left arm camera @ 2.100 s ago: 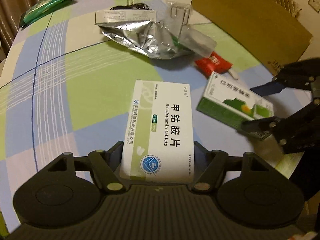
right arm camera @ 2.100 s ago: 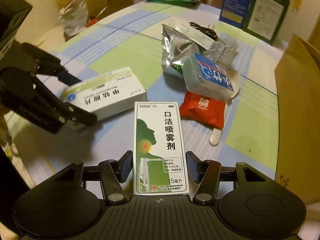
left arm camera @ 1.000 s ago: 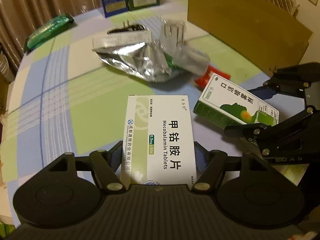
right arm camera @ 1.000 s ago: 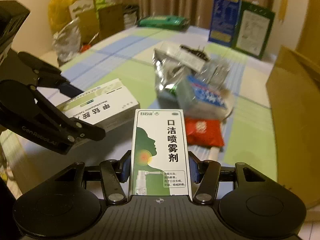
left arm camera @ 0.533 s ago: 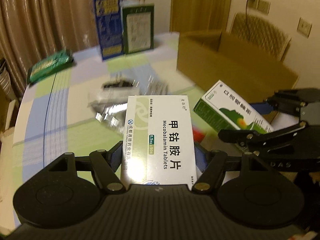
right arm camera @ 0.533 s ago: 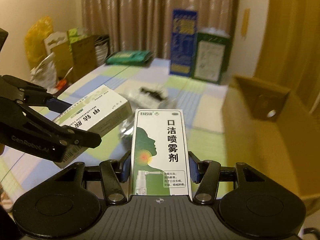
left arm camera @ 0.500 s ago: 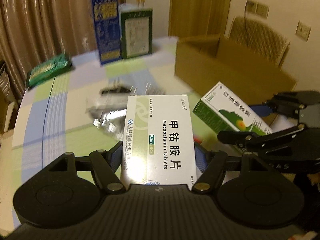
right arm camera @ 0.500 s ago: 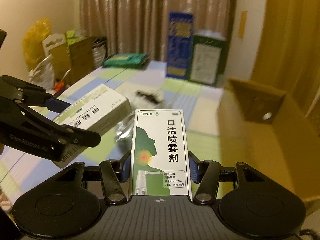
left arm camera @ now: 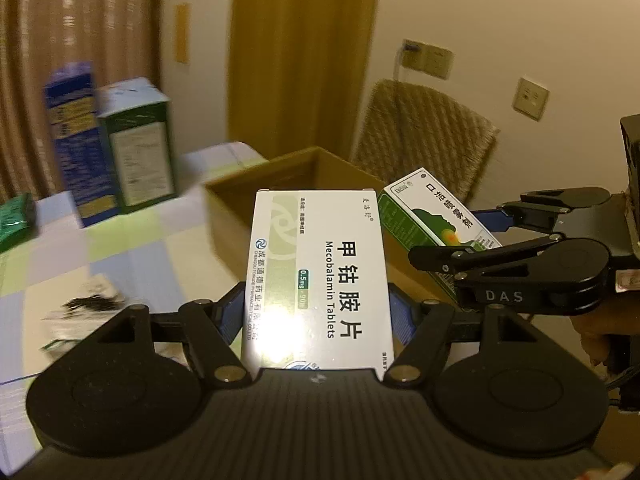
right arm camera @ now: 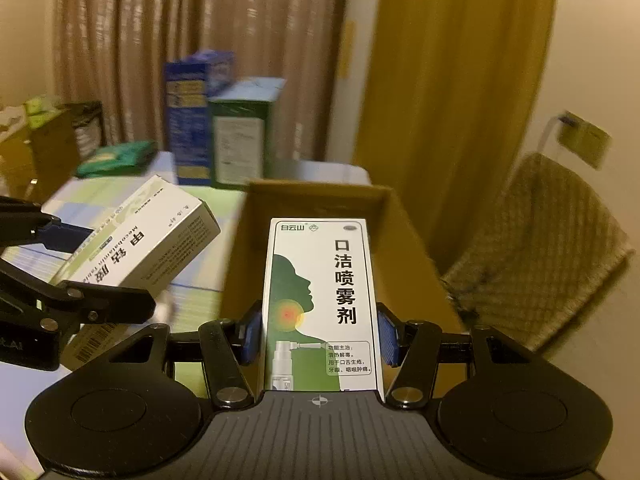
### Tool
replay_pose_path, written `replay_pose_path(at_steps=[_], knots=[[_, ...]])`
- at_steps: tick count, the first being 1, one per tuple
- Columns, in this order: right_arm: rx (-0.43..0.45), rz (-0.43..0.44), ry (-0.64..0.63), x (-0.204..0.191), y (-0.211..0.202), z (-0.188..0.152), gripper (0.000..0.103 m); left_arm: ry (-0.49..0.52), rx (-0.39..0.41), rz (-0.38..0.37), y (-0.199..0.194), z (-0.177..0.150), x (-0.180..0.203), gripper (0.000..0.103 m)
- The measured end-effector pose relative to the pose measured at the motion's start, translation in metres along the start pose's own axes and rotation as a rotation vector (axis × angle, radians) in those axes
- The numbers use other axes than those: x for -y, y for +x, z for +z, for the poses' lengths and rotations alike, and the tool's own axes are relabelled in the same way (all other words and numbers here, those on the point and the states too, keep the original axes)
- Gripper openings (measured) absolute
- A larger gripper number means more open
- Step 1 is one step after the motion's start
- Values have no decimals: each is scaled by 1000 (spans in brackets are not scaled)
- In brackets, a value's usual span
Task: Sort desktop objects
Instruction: 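Carry both boxes over the cardboard box and open both tools to drop them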
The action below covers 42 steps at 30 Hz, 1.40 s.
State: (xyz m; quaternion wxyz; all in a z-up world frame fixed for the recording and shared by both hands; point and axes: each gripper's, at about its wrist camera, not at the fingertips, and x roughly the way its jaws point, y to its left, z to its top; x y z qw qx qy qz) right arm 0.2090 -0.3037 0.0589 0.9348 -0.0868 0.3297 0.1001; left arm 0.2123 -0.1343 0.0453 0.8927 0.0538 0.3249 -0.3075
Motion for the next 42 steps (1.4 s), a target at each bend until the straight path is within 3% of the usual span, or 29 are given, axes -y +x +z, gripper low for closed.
replay_pose_path(at_steps=[8,15,16,17,30,33,42], knots=[[-26,-21,44,36,19,-12,53,-4,-42,-46,57,18,13,67],[-34,-19,59,51,34,-16,53,-4,-33,-43,79,16,17,71],[-34,-20,61,52,34,-16,53,-12,-27,-40,80,16,16,81],[-35,-19,63,54,36,-16,53,-18,-20,-31,79,16,14,82],[-5,32,91,49,41,-10,53,-97,6,15,62,13,-10,82],[20,22,112,51,38,-6,70,-109,-2,21,60,8,-15,82],[18,10,84,43,27,-7,72,-97,-13,56,47,-4,-31,82]])
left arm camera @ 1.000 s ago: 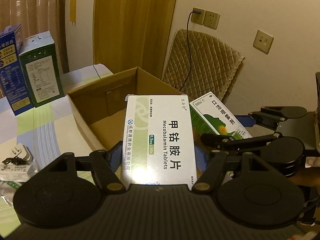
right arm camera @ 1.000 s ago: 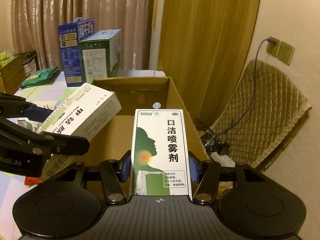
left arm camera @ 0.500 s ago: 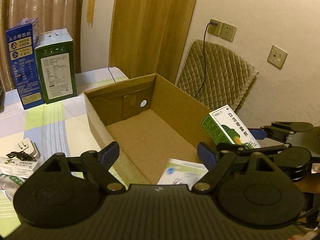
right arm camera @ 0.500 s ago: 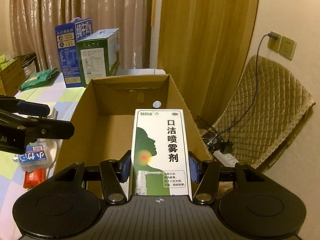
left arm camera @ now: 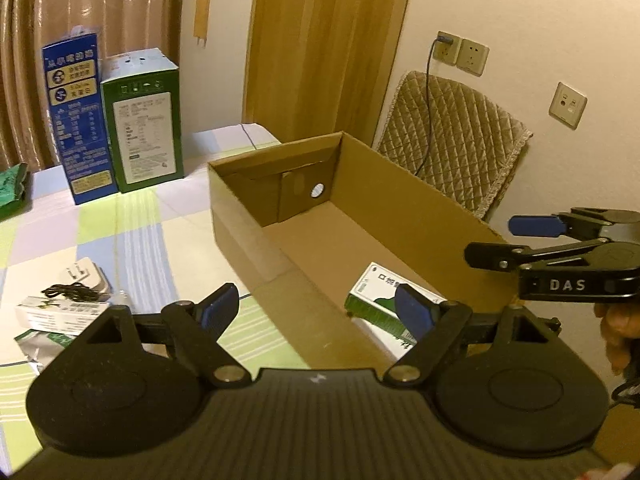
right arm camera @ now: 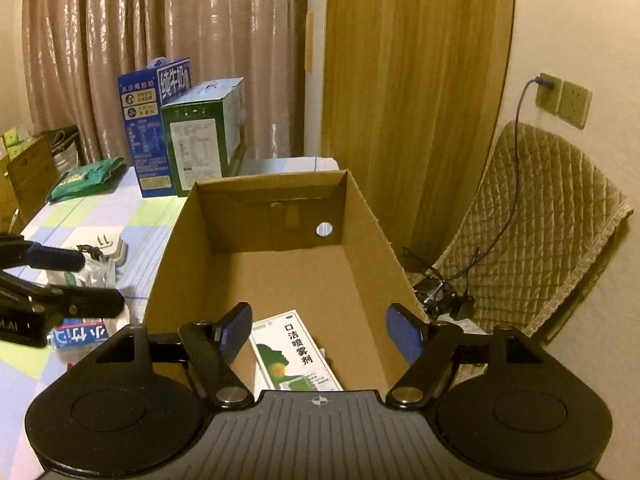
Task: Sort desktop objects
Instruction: 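Carry both boxes over the cardboard box and open both tools to drop them, then return both tools to the table items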
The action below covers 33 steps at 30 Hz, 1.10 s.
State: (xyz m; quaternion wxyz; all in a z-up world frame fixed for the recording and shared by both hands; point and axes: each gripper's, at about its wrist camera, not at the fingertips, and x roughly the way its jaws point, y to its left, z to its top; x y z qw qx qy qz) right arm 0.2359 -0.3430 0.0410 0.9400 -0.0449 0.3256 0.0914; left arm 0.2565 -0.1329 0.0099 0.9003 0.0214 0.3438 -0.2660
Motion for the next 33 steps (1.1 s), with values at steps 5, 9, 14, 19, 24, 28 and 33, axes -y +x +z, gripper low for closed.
replay_pose_path(at_steps=[5,9,14,19,24,28,33], knots=[[1,9,-13,-12,-6,1,73,-2,10,22,-11,-7,-13,82],[11,28,-32,-27,-15,3,75,-9,6,64,-22,-18,-34,82],[25,51,-63,-50,-24,8,78,-75,22,113,-45,-29,-59,83],[37,84,-77,-73,-30,11,79,-109,52,161,-71,-39,-75,88],[46,133,-29,-92,-28,6,84,-127,57,201,-85,-50,-91,93],[47,199,-19,-110,-24,-2,87,-118,43,224,-88,-59,-102,94],[50,276,-31,-135,-18,-13,88,-124,19,271,-101,-78,-126,94]])
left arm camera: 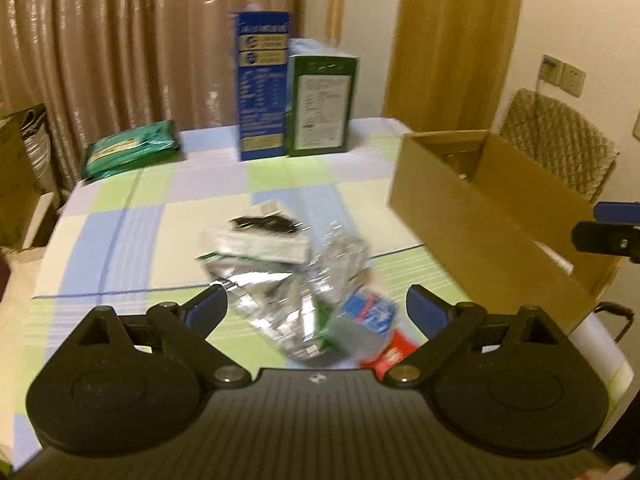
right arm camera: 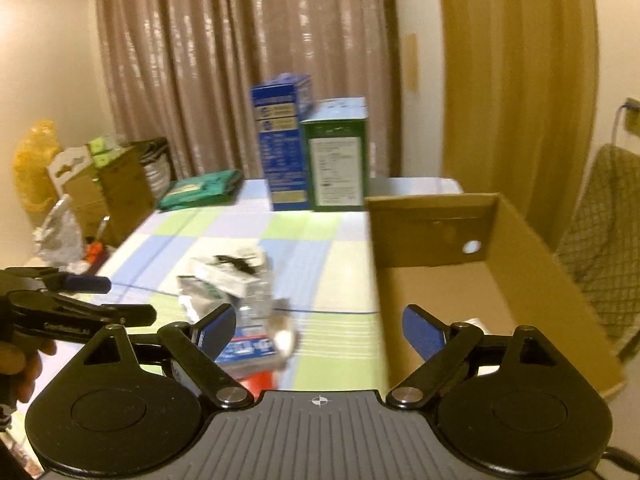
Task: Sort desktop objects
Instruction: 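Return both tools to the table items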
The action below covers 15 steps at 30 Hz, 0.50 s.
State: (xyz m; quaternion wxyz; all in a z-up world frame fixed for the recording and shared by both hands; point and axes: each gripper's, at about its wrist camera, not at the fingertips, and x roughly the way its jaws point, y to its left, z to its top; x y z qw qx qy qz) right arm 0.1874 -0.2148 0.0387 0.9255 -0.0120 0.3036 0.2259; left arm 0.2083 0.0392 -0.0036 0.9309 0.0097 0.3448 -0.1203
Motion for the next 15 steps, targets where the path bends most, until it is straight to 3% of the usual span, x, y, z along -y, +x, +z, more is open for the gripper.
replay_pose_path(at_steps=[8,15], knots=[[-90,77,-69,-36,50,-37,88,2,-57,68,-11,-36,-45,94],[-175,101,-122,-47,88,-66,88,109,-54,42,-9,-47,-47,94]])
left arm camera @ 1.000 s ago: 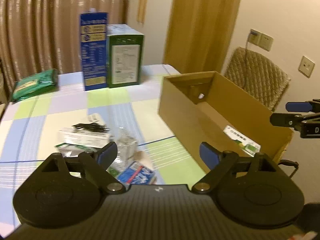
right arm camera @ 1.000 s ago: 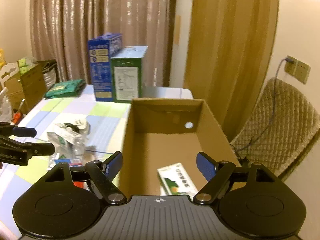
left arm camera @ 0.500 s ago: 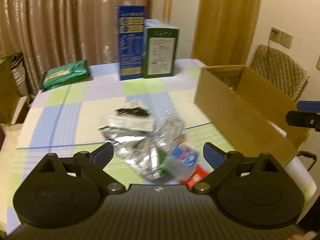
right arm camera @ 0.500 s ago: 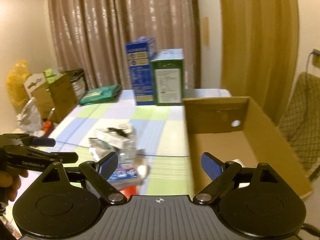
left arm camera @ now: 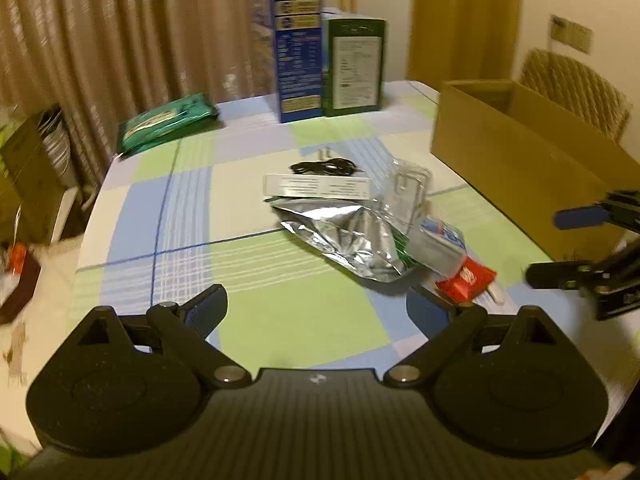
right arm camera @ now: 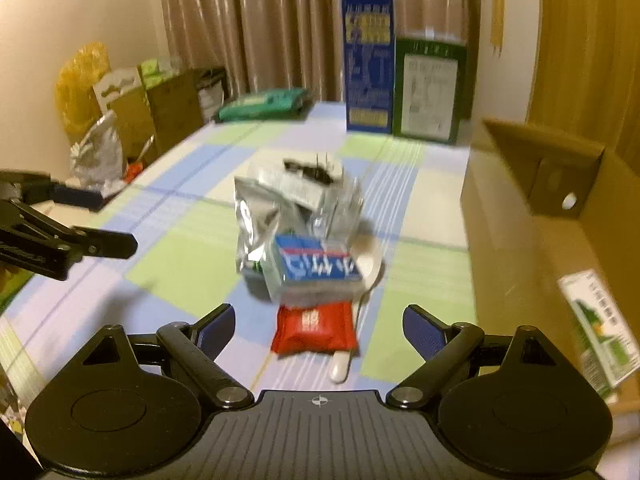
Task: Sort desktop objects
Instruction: 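Return both tools to the table items, then grasp the blue-white toothpick case with the left tool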
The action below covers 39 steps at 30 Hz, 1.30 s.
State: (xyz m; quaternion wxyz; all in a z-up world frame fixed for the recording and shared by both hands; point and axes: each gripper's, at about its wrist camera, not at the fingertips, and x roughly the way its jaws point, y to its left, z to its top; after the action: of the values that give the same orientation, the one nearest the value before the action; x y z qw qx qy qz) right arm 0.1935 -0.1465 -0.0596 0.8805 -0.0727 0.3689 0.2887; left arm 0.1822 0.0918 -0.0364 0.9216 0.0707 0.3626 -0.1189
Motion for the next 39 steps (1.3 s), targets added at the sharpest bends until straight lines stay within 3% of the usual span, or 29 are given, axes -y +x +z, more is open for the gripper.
replay_pose_path(at_steps=[5,13,20,25,32,36,38,39], knots=[[-19,13,40,10,17,-4,88,134,10,-29,12,-2,19,94],[81,-65,70,19,15,10,88,250,38,-109,34,10,49,90],[109,-161,85,25,9,9,82,308,13,-163,63,18,67,88],[69,-156,105,30,15,6,77,344,-16,-205,86,21,80,79],[55,-140,122,33,18,2,77,356,-23,-214,102,24,89,77],[45,-137,125,33,20,2,77,355,-32,-218,110,25,94,65],[44,-137,127,33,20,2,77,351,-39,-216,112,26,95,53],[45,-139,127,33,20,2,77,345,-44,-217,112,26,94,53]])
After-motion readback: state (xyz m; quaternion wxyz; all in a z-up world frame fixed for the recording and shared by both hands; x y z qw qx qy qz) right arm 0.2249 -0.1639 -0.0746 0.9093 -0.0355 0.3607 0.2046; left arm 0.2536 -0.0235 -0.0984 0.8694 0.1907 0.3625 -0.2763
